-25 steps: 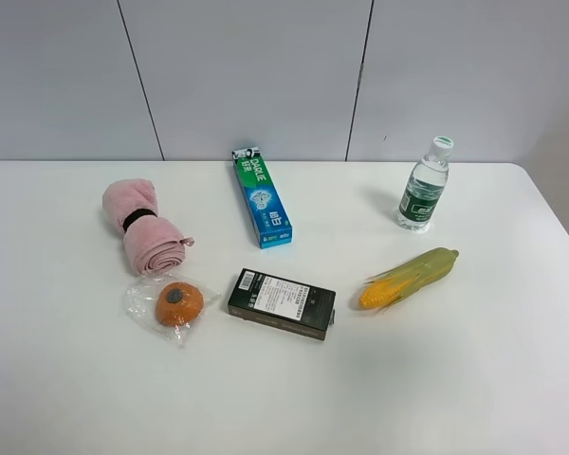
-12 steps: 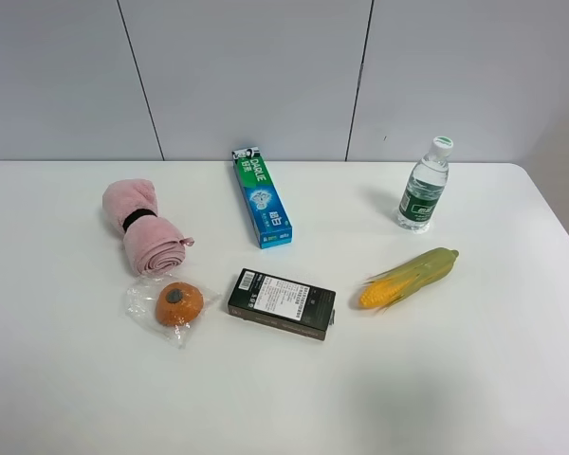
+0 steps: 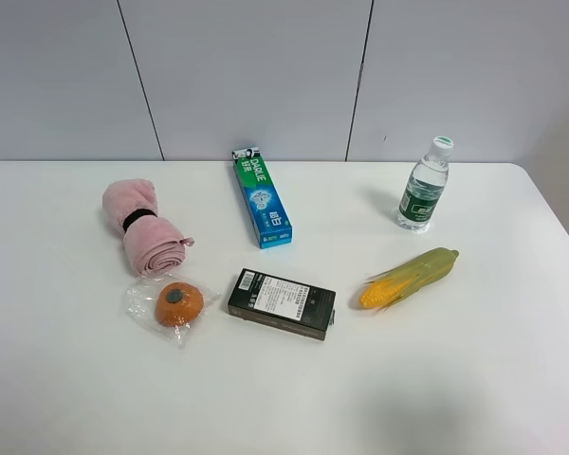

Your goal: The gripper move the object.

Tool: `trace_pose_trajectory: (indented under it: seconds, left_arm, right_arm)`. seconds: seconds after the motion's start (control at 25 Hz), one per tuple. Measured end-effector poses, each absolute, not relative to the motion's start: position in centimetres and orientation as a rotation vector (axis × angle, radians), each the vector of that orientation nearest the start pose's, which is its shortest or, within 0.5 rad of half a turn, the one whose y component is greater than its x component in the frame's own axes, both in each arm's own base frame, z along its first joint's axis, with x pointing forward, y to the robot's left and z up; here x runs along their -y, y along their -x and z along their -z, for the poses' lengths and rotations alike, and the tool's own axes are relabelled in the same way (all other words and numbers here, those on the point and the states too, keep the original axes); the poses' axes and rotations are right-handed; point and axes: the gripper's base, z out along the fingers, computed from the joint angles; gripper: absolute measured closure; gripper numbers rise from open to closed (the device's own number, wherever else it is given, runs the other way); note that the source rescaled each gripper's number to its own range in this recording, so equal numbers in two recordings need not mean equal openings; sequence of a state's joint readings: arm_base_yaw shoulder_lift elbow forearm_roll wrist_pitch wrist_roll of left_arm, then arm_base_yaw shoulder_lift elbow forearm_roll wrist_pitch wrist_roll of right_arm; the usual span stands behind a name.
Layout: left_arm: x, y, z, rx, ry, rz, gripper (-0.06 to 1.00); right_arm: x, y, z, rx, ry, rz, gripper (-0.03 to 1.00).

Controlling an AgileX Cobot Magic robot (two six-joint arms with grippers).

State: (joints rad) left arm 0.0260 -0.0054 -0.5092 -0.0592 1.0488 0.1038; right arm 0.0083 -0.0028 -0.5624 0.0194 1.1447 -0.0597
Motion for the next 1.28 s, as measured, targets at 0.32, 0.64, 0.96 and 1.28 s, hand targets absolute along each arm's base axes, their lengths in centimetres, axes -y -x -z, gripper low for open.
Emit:
trace_pose_trajectory:
  seconds: [0.32,0.64,0.96,1.28]
  left_arm:
    - [0.48,0.63,-28.09,-2.015,-0.081,-0.012,-0.06]
    - [0.48,0.63,-28.09,-2.015,-0.081,-0.012,-0.06]
    - [0.48,0.63,-28.09,-2.015,-0.081,-0.012,-0.06]
    - [0.48,0.63,-28.09,-2.015,-0.081,-0.012,-0.06]
  right_arm:
    - [-0.14,1.34,-28.05,-2.088,0.079,0.013,0.09]
    - [-0.09,1.33,-28.05,-2.088,0.076,0.019,-0.02]
    - [-0.08,1.33,-28.06,-2.088,0.076,0.02,-0.03]
    - [-0.37,0.74,-28.18,-2.024,0.075,-0.021,-0.03]
